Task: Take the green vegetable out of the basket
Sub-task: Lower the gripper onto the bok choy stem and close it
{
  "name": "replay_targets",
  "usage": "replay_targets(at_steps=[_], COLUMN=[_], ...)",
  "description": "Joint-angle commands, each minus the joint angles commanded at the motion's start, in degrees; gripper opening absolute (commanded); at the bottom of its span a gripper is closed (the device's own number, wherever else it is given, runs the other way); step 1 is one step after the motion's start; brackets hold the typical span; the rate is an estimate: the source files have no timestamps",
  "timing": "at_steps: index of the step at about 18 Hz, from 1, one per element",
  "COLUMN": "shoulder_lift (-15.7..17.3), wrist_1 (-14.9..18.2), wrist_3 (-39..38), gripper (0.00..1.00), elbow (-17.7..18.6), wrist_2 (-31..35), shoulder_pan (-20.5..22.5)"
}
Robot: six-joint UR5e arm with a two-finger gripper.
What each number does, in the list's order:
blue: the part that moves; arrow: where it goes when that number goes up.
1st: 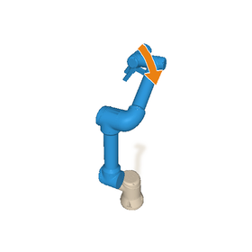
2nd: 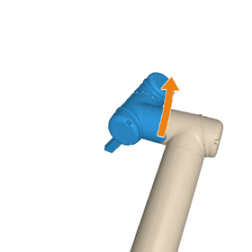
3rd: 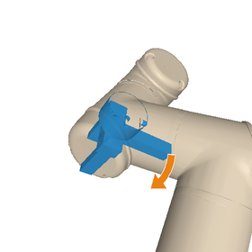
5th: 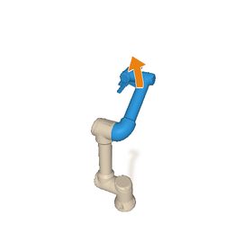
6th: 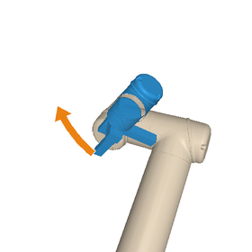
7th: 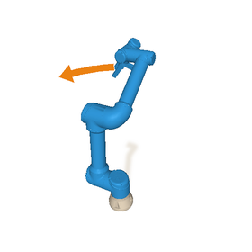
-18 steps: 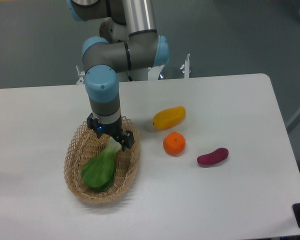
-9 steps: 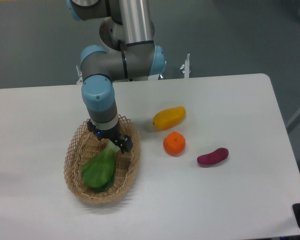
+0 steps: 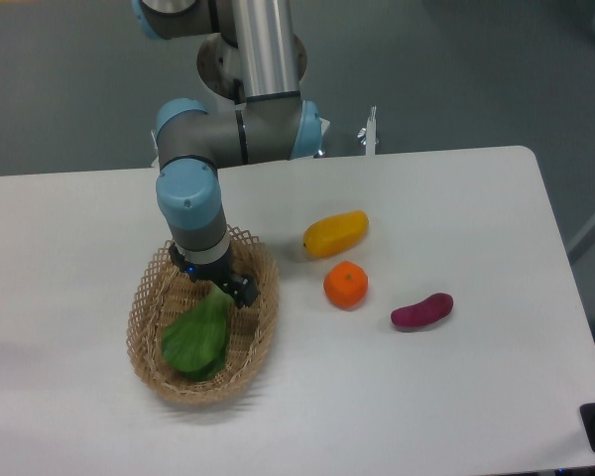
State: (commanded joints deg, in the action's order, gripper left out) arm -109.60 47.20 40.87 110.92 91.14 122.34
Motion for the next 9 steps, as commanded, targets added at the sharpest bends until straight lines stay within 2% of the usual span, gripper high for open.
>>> replay_targets(at_steps=[2,9], shoulder_lift=[0.09,0.44], wrist_1=[0.0,0.18], wrist_3=[0.09,0.17], gripper=[0.25,0.25], elbow=[-0.09,-1.93], wrist_2=[0.0,-0.09], shoulder_pan=[0.0,0.17])
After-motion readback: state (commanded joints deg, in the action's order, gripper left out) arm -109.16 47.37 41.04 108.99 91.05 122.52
